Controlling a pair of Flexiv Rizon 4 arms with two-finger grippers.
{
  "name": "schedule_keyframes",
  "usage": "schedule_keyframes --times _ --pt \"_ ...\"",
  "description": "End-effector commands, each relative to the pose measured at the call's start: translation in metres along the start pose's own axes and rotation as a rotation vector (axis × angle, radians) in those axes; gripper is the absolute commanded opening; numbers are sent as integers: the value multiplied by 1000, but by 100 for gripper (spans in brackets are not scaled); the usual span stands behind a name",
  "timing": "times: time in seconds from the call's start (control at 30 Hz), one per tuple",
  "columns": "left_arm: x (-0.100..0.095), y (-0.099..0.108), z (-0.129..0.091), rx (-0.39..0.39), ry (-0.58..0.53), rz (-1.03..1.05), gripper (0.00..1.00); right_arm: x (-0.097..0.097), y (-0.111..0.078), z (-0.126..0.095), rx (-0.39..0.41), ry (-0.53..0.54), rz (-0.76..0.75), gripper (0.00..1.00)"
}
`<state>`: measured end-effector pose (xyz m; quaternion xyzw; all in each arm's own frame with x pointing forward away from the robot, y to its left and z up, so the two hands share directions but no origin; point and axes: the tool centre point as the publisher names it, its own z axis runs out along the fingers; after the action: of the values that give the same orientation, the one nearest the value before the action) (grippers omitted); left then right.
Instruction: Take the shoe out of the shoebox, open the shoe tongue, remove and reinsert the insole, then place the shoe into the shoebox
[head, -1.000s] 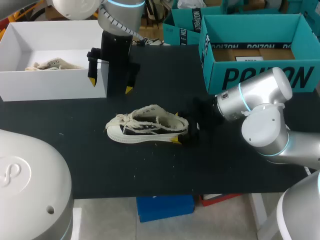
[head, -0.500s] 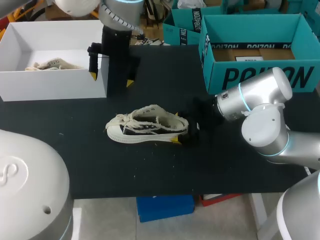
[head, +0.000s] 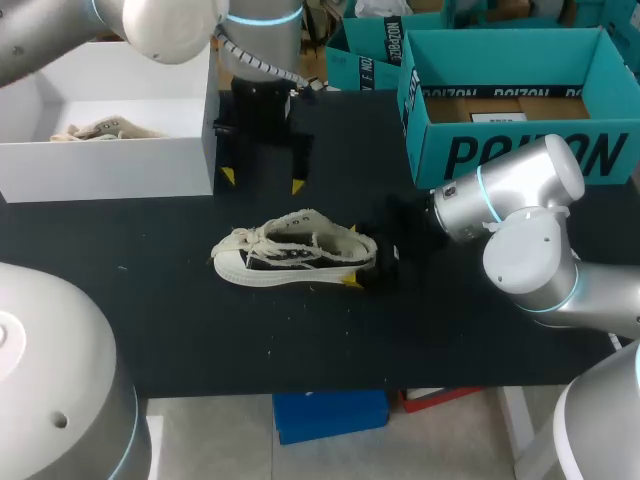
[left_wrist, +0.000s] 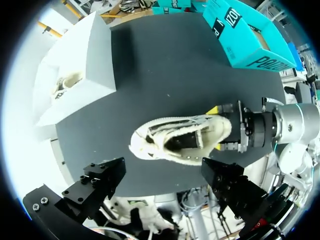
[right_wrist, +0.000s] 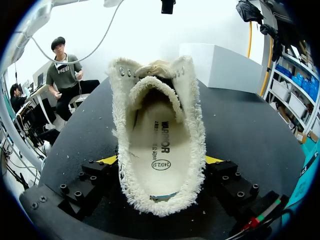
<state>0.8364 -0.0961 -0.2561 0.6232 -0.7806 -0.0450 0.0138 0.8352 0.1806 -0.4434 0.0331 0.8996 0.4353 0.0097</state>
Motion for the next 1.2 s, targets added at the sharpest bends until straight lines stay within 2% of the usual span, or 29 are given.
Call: schedule_keyframes --times 0.03,0.2,0.37,0.53,0.6,0.97,1.2 --pt "16 -8 18 -33 -20 17 100 0 1 3 1 -3 1 0" --pt "35 -2 39 -80 -116 42 100 0 1 3 1 -3 1 0" --pt "51 3 59 -133 -149 71 100 0 1 3 1 -3 1 0" --pt "61 1 72 -120 -193 57 100 0 1 3 1 -3 1 0" --pt "63 -1 76 -125 -197 53 100 0 1 3 1 -3 1 0" --pt "63 -6 95 -37 -303 -7 100 0 1 3 1 -3 1 0" --pt "56 -13 113 -46 -350 -34 100 0 1 3 1 -3 1 0"
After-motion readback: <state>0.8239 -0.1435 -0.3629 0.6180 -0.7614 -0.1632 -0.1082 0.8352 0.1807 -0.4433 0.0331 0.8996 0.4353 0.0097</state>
